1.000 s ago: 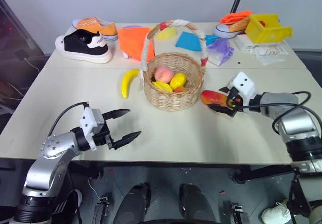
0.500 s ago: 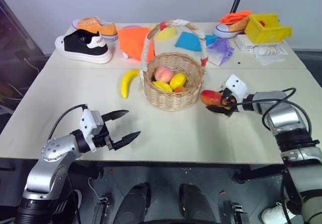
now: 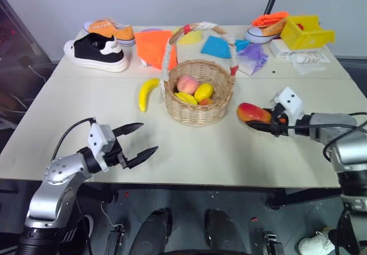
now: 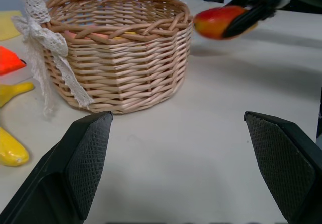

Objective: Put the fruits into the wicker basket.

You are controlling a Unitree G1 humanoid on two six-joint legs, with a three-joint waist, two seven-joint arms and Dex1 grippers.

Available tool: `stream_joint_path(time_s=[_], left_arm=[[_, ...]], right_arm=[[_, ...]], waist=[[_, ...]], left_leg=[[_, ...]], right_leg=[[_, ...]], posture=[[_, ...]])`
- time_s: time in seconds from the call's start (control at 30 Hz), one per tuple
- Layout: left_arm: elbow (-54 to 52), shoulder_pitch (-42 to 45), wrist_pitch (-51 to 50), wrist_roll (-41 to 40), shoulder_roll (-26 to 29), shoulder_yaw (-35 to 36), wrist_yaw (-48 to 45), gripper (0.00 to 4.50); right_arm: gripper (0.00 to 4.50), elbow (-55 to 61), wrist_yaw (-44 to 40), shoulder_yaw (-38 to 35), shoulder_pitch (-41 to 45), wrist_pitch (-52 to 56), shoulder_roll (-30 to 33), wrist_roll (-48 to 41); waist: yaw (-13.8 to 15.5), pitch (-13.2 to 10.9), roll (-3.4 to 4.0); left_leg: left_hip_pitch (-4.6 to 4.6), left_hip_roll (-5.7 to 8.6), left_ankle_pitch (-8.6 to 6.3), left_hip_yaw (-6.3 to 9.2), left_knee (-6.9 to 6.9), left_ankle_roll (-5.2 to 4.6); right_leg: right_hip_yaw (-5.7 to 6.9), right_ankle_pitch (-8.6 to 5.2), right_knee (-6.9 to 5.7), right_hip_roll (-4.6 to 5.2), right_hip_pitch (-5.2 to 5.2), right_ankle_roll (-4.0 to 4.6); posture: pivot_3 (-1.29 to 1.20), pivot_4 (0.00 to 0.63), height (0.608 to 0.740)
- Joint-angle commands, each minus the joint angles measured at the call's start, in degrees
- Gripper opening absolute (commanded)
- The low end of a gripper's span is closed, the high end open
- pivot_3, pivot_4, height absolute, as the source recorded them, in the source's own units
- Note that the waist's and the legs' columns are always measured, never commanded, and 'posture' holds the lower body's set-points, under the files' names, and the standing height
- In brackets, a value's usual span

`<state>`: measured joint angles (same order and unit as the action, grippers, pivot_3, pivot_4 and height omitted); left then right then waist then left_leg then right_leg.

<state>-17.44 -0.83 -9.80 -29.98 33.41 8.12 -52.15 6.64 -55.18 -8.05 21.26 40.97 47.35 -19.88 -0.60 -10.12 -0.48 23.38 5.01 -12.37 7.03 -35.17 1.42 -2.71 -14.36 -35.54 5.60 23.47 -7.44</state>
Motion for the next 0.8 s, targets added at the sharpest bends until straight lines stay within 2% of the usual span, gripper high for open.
stream_joint_path(time_s=[0.03, 0.17, 0.37, 0.57, 0.7, 0.8], left_arm=[[-1.27, 1.15, -0.33, -2.9, -0.7, 3.08, 1.49, 4.5], [-0.97, 3.11, -0.55, -3.39, -1.29, 3.18, 2.47, 4.5], [2.36, 7.8, -0.45, -0.58, -2.56, 1.15, 4.36, 4.5], [1.15, 6.11, -0.25, 0.11, -3.53, 1.23, 6.04, 4.5], [-0.73, 4.65, -0.57, 0.29, -4.38, 1.08, 7.72, 4.5], [-1.42, 3.78, -0.49, 0.68, -4.52, 1.09, 8.46, 4.5]], right_arm=[[2.35, 12.0, 2.4, -6.21, 0.97, 7.5, 0.05, -8.19], [2.35, 15.45, 5.29, -3.56, 6.28, 10.24, -1.24, -10.77], [2.35, 6.27, 11.46, 9.33, 21.19, 5.46, -11.42, -4.06], [2.35, -10.63, 15.53, 16.51, 29.67, -7.9, -19.55, 6.01], [2.35, -17.71, 15.75, 18.67, 30.22, -15.51, -21.82, 10.38], [3.48, -17.8, 15.65, 17.11, 29.6, -14.58, -23.11, 9.29]], waist=[[-0.21, -0.01, 0.03], [-0.12, -0.01, 0.02], [-0.17, 0.0, 0.0], [-0.05, 0.01, -0.02], [-0.13, 0.01, -0.03], [-0.21, 0.01, -0.03]], left_leg=[[0.0, -0.01, 0.0, -0.02, -0.01, 0.0], [-0.02, -0.03, 0.0, -0.06, -0.08, 0.0], [-0.02, -0.04, 0.01, -0.08, -0.07, 0.0], [0.06, 0.03, 0.01, -0.08, 0.02, 0.0], [0.06, 0.02, 0.01, -0.06, 0.04, 0.01], [0.06, 0.03, 0.01, -0.06, 0.04, 0.01]], right_leg=[[-0.03, -0.01, 0.0, -0.01, 0.0, 0.02], [-0.04, -0.02, 0.0, -0.02, -0.04, 0.05], [-0.02, 0.08, 0.01, -0.06, 0.0, -0.08], [-0.03, 0.12, 0.01, -0.02, 0.13, -0.15], [-0.03, 0.12, -0.01, -0.04, 0.16, -0.14], [-0.04, 0.12, -0.04, -0.04, 0.18, -0.14]], posture=[[0.0, 0.15, 0.74], [0.0, 0.15, 0.74], [0.0, 0.15, 0.74], [0.0, 0.15, 0.74], [0.0, 0.15, 0.74], [0.0, 0.15, 0.74]])
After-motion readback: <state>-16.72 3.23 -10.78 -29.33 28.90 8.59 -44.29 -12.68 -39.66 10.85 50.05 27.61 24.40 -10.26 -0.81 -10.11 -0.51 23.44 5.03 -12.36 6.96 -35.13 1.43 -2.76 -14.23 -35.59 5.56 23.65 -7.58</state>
